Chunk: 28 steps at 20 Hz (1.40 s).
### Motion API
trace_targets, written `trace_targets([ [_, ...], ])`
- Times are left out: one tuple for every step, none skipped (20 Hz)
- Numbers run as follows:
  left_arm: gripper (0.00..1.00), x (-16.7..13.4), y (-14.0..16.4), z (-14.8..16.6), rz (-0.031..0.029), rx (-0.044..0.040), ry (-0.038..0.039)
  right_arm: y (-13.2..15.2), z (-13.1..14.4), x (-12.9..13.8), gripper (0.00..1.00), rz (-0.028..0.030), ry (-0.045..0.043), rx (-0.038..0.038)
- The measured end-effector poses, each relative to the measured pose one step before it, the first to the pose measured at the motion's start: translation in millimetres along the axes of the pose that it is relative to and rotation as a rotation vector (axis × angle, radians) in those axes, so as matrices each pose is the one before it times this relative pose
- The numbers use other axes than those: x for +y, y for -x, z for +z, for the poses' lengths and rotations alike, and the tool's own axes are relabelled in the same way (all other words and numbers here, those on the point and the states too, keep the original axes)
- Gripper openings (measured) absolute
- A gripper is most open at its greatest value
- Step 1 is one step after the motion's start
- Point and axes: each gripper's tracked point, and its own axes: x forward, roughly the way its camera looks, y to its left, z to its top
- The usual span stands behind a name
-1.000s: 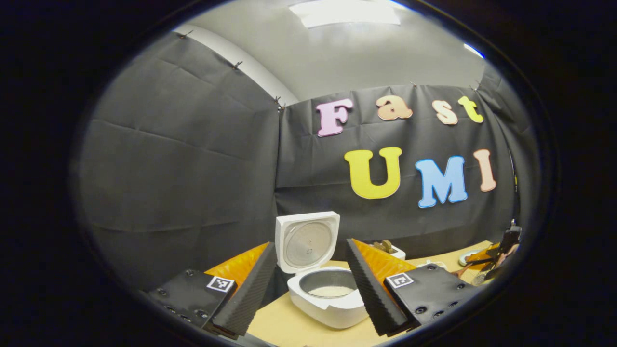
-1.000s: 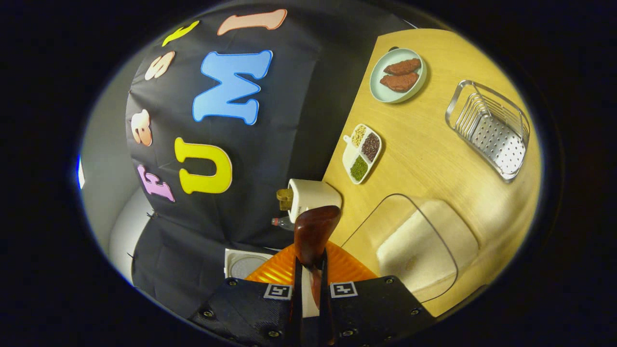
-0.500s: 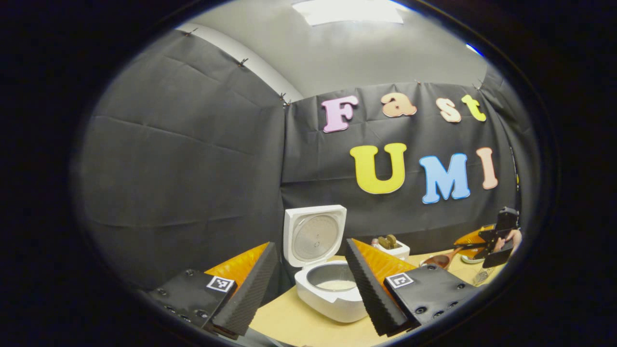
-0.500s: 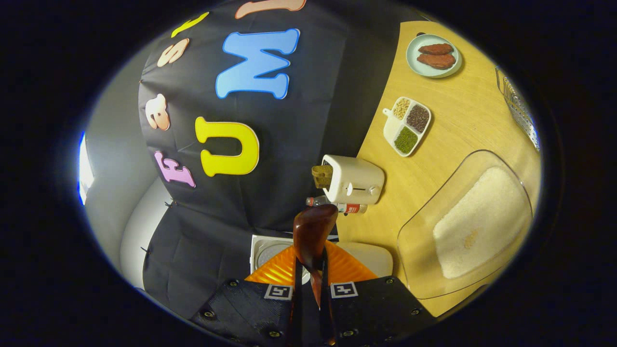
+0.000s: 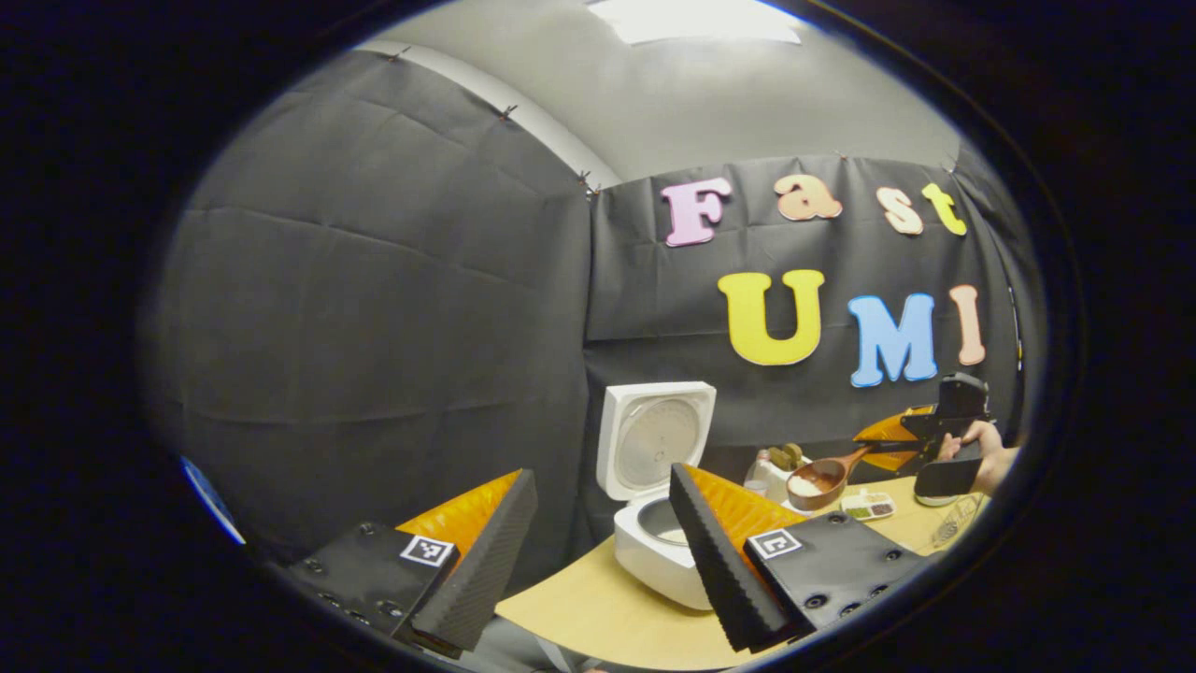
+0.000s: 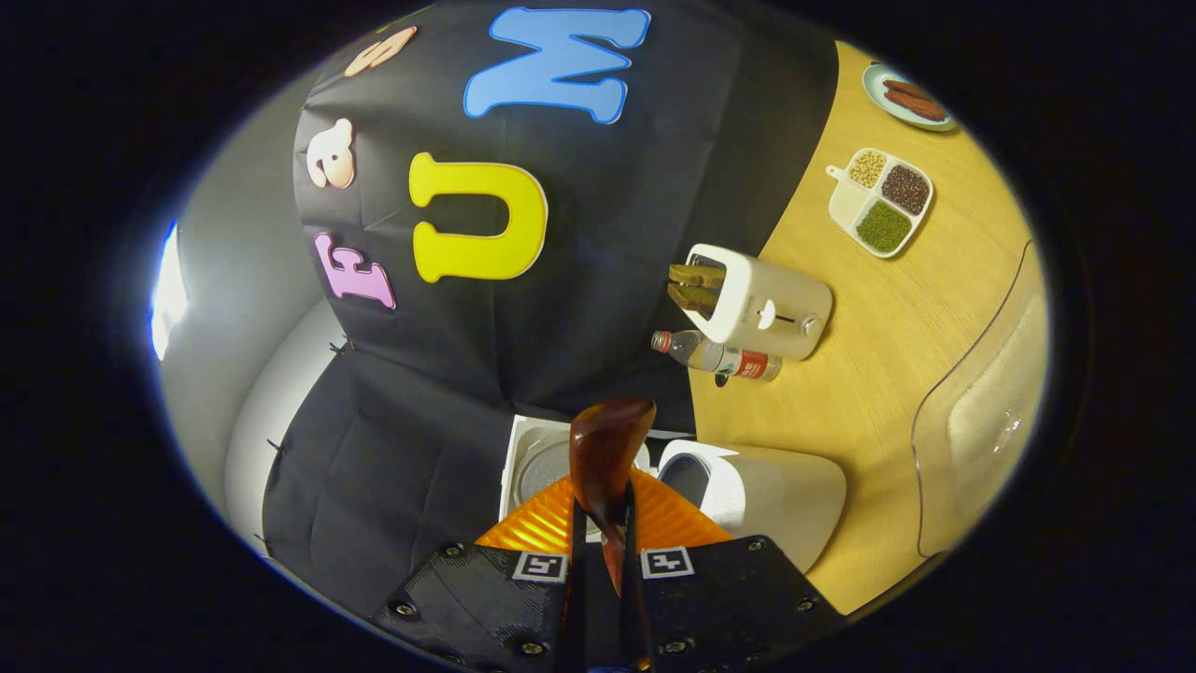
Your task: Close the left gripper, press the button to open the rice cooker; take a wooden spoon from the chopstick holder with the right hand, scoop a spoonful of rice and pour it into the rice cooker, then put the wooden spoon back into the chopstick holder.
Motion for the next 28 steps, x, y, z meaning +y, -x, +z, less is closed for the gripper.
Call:
trace_targets([
  [0.96,7.45,2.57,-1.88,0.01449,0.00471,-0.00043,-9.52,-6.22,1.12,0.14,-0.0037,0.01443,0.00853],
  [0.96,6.6,2.38,-2.17,0.01332,0.00449,-0.00026,-9.56,-5.55,0.43,0.14,-0.00434,0.01818,0.00878],
  [0.98,7.63,1.77,-2.07,0.01319,0.00399,0.00126,-9.25,-4.86,-0.7,0.14,-0.00524,0.02071,0.00935],
  [0.98,6.24,0.93,-1.95,0.01182,0.00525,0.00273,-11.35,-4.41,0.26,0.14,-0.00626,0.01458,0.00882],
  [0.97,5.88,1.99,-2.49,0.01114,0.00599,0.0031,-9.0,-5.8,1.33,0.14,-0.0039,0.01014,0.00672],
  [0.97,5.86,3.81,-2.7,0.01022,0.0061,0.00202,-9.23,-3.38,-0.25,0.14,-0.00509,0.00802,0.00513],
  [0.97,5.03,1.38,-1.94,0.00879,0.006,0.00002,-9.32,-4.0,0.41,0.14,-0.00209,0.00856,0.00597],
  [0.97,4.37,1.34,-2.66,0.0093,0.00542,-0.0025,-7.34,-1.75,-0.05,0.14,-0.00559,0.01342,0.00013],
  [0.98,4.82,1.48,-1.93,0.00891,0.00468,-0.00435,-8.8,-2.46,-0.59,0.14,-0.00722,0.02376,0.00156],
  [0.97,4.32,2.84,-0.8,0.00894,0.00441,-0.00459,-7.61,-3.32,-1.4,0.14,-0.01107,0.02595,0.0051],
  [0.97,3.33,1.77,-0.17,0.0075,0.00434,-0.00221,-8.65,-2.84,-0.87,0.14,-0.00965,0.02571,0.00521],
  [0.97,4.5,3.13,-1.48,0.0051,0.00463,-0.00017,-8.52,-2.8,-0.36,0.14,-0.00959,0.02759,0.00465],
  [0.97,4.02,0.1,-1.43,0.00537,0.0047,0.00043,-7.55,-7.05,-0.95,0.14,-0.00654,0.02828,0.00509],
  [0.98,3.99,-1.45,-2.65,0.00639,0.00517,0.00017,-7.56,-4.94,0.33,0.14,-0.00701,0.02787,0.00512],
  [0.98,4.05,-0.14,-1.71,0.0065,0.00504,0.00015,-6.51,-4.99,-0.6,0.14,-0.00945,0.03285,0.00436],
  [0.96,2.78,0.52,-1.6,0.00621,0.0049,0.00225,-5.76,-4.07,-1.45,0.14,-0.01301,0.03915,-0.00253],
  [0.96,0.14,-0.53,-1.16,0.00141,0.00765,0.00579,-5.79,-3.5,-3.21,0.14,-0.02004,0.04231,0.00043],
  [0.97,0.41,1.16,-3.17,0.00163,0.00489,0.00721,-4.31,-3.47,-2.88,0.14,-0.01772,0.04031,0.00459],
  [0.99,0.74,0.76,-1.14,0.00025,0.0023,0.00384,-4.17,-4.8,-0.76,0.14,-0.01789,0.0412,0.0072],
  [0.99,0.12,-0.21,-0.91,0.0013,0.0031,-0.00189,-1.45,-3.87,-0.41,0.14,-0.01013,0.03815,0.0074],
  [0.98,-0.28,-0.97,-2.59,0.0007,0.00364,-0.00595,-1.95,-1.85,0.01,0.14,-0.00692,0.04052,0.00491],
  [0.98,-0.38,1.08,-2.52,-0.00129,0.00343,-0.00538,-3.3,-0.78,0.45,0.14,-0.00786,0.04085,-0.00106],
  [0.98,-0.38,0.11,-1.19,-0.00279,0.00432,-0.00119,-1.99,0.63,1.64,0.14,-0.00194,0.04437,-0.00544],
  [0.98,0.07,-0.36,-1.99,-0.00148,0.0039,0.00266,-0.95,-1.43,2.91,0.14,-0.00117,0.05122,-0.00527],
  [0.99,-1.08,-1.35,-1.01,-0.00262,0.00221,0.00666,-0.34,0.41,3.23,0.14,0.00103,0.05102,-0.00428],
  [0.99,-0.75,-1.58,-1.03,-0.00205,0.00281,0.00647,-0.84,-1.28,3.76,0.14,0.00251,0.05184,-0.0008],
  [0.99,-0.87,-1.36,-1.06,-0.00242,0.00195,0.00476,-0.6,0.69,3.31,0.14,0.00221,0.0569,-0.00308],
  [0.99,-0.74,-0.89,-0.54,-0.00233,0.00089,0.00294,0.97,-0.77,3.85,0.14,-0.00009,0.06055,-0.00267],
])
